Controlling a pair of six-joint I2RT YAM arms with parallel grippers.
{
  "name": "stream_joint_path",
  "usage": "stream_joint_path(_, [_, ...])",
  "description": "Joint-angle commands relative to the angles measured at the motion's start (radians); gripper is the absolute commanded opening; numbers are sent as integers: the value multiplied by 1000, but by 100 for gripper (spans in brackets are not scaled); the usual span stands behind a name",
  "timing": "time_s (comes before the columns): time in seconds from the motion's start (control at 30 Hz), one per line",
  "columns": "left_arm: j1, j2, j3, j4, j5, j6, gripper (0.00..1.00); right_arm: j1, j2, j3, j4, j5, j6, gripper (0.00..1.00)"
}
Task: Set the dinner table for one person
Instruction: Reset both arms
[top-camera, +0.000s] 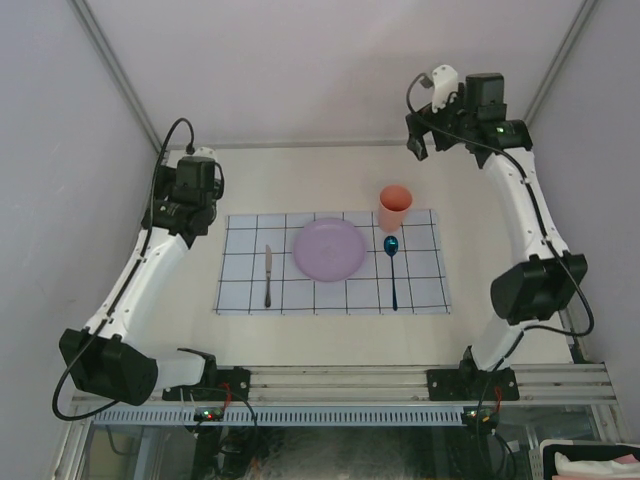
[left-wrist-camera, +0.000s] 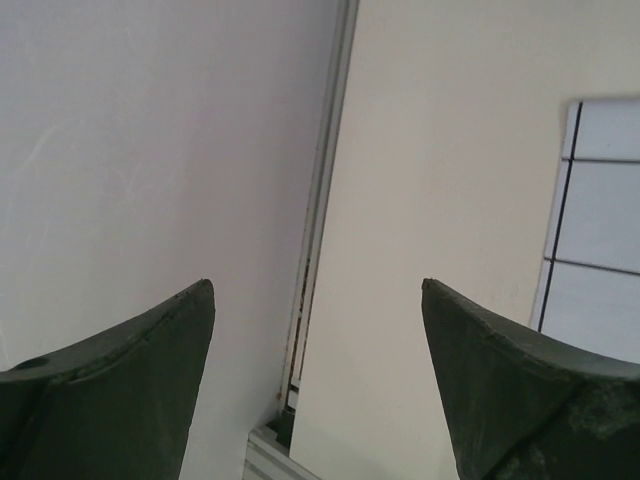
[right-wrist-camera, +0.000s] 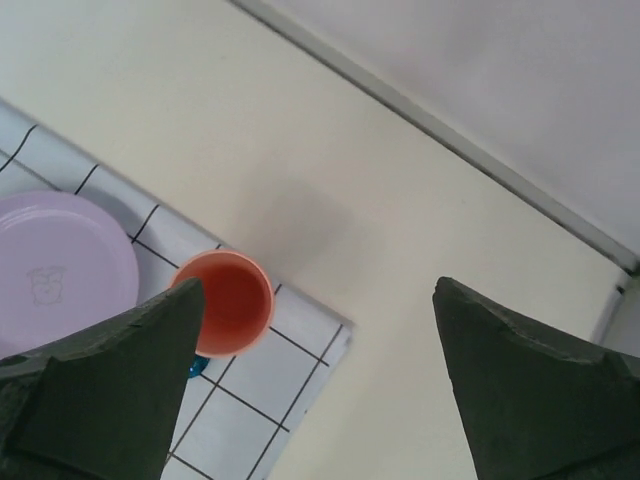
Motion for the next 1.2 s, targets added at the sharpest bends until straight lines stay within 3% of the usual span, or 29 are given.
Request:
stream_joint_path(0.0, [5, -15, 82, 119, -96, 84, 91, -3, -157, -101, 155, 129, 68, 99])
stream_joint_path(0.1, [5, -10, 145, 125, -113, 86, 95, 31, -262, -214, 263, 271, 91, 100])
stream_joint_path(0.23, [5, -31, 228, 130, -93, 64, 100, 99, -407, -357, 408, 579, 149, 100])
stream_joint_path(0.3, [3, -54, 260, 142, -70, 36, 100, 118, -459, -384, 406, 731, 205, 100])
stream_joint_path(0.37, [4, -85, 282, 164, -38, 8, 100, 117, -520, -399, 371, 787, 286, 100])
stream_joint_path(0.43, [3, -122, 287, 200, 6, -4, 100, 115, -604, -427, 340, 767, 324, 100])
stream_joint_path(0.47, [3, -207, 215, 310, 94, 4, 100, 111, -770, -556, 414, 596, 260, 100])
stream_joint_path(0.5, [3, -245, 170, 363, 118, 9, 100, 111, -823, -613, 459, 555, 252, 100])
stream_joint_path(0.57, [4, -326, 69, 458, 174, -1, 100, 117, -909, -697, 510, 542, 286, 100])
stream_joint_path(0.73, [3, -536, -217, 658, 213, -99, 100, 102, -1006, -823, 390, 589, 444, 100])
stream_joint_path(0.87, [3, -626, -347, 638, 151, -142, 100, 87, -1101, -1007, 386, 526, 407, 100])
stream_joint_path(1.17, [3, -745, -578, 672, 43, -157, 100, -29, -1281, -1424, 648, 624, 539, 100])
